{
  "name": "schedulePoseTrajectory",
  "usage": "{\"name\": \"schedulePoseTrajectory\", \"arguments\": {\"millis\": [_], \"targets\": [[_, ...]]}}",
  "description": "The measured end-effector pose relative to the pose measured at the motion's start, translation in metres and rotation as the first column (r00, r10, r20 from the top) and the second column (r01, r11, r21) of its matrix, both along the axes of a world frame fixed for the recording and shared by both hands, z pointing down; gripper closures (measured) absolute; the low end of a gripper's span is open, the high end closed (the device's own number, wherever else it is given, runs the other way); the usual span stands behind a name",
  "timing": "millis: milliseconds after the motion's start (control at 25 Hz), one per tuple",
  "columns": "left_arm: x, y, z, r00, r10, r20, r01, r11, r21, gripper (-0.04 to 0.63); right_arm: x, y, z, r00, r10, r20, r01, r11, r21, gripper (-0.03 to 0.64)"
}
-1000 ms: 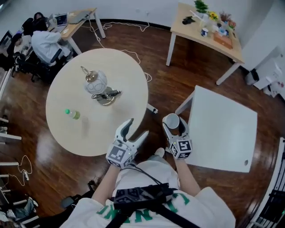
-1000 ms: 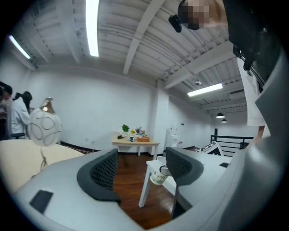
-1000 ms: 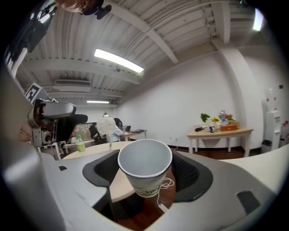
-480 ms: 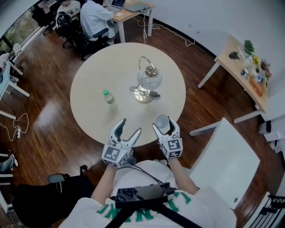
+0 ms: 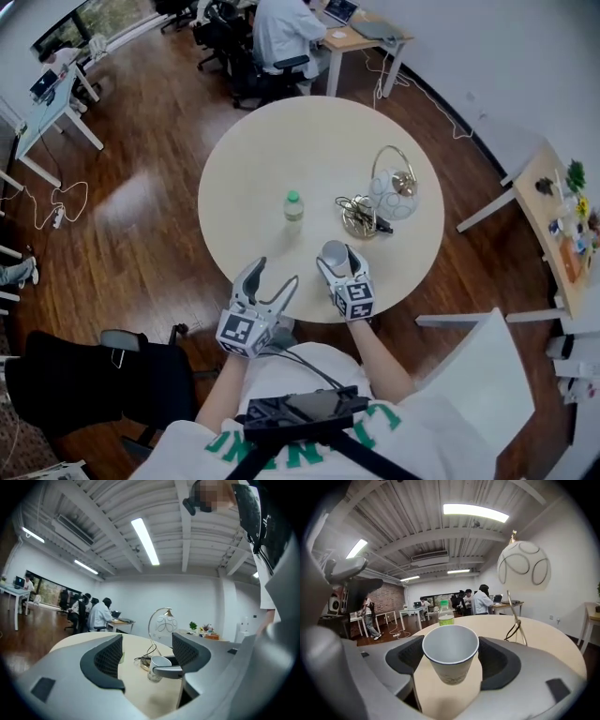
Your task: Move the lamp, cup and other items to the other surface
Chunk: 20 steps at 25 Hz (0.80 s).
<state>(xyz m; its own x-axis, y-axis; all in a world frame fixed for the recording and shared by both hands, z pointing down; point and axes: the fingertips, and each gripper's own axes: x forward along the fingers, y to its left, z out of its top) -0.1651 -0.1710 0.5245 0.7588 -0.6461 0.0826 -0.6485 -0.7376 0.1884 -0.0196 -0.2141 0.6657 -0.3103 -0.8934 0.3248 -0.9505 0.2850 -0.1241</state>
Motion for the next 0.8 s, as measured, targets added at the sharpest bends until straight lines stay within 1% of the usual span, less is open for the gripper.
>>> {"name": "schedulePoseTrajectory", "arguments": {"millis": [160,320,480,560,600,680,720,760,800], "targets": [[-0.043,-0.013,0.006,0.996,-0.092,0.018,0.092,0.996,0.002,0.281,-0.026,-0.027,0.036,0.998,-0.053,-0.025,0.051,0.996,-0.079,0.233],[-0.070,-0.021,0.012,0.988,-0.153,0.016,0.154,0.988,-0.013,0.281,-0.039,-0.039,0.064,0.997,-0.066,-0.048,0.061,0.992,-0.114,0.233],[-0.076,-0.022,0.017,0.984,-0.179,0.010,0.179,0.984,-0.009,0.281,-0.041,-0.038,0.090,0.997,-0.074,-0.036,0.066,0.982,-0.176,0.233],[-0.076,-0.020,0.017,0.983,-0.184,0.011,0.184,0.983,-0.013,0.281,-0.038,-0.032,0.110,0.997,-0.076,-0.016,0.070,0.971,-0.227,0.233],[-0.077,-0.019,0.017,0.983,-0.184,0.013,0.184,0.983,-0.014,0.281,-0.038,-0.030,0.116,0.997,-0.075,-0.003,0.072,0.967,-0.245,0.219],[-0.079,-0.017,0.017,0.983,-0.185,0.020,0.185,0.983,-0.014,0.281,-0.044,-0.026,0.119,0.996,-0.087,0.015,0.088,0.959,-0.270,0.223],[-0.081,-0.016,0.018,0.982,-0.189,0.018,0.190,0.982,-0.012,0.281,-0.047,-0.024,0.119,0.995,-0.100,0.011,0.099,0.953,-0.286,0.238],[-0.082,-0.015,0.019,0.981,-0.196,0.010,0.196,0.980,-0.011,0.281,-0.049,-0.023,0.121,0.994,-0.109,-0.003,0.103,0.949,-0.298,0.214],[-0.083,-0.015,0.019,0.979,-0.203,0.003,0.203,0.979,-0.011,0.281,-0.046,-0.022,0.123,0.994,-0.108,-0.022,0.097,0.949,-0.299,0.205]]}}
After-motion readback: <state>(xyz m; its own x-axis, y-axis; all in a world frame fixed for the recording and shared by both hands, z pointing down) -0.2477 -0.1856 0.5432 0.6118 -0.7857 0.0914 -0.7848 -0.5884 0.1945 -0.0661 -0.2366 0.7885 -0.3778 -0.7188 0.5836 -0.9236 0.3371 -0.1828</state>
